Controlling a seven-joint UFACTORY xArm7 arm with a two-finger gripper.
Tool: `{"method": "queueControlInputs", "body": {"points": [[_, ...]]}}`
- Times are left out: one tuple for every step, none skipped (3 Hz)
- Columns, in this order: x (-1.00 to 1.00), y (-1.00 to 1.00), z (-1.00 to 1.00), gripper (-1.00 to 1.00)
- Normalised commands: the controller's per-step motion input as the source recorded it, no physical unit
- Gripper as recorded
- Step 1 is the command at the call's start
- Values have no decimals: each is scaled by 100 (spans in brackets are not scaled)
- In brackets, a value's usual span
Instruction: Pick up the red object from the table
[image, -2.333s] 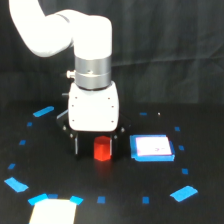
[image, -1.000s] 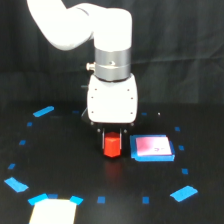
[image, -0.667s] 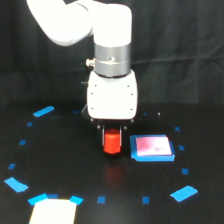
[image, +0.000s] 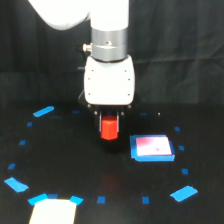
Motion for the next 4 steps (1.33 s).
{"method": "queueControlInputs", "body": {"points": [[2, 60, 100, -99], [12, 70, 100, -100], [-27, 56, 100, -100], [20, -15, 100, -100]]}}
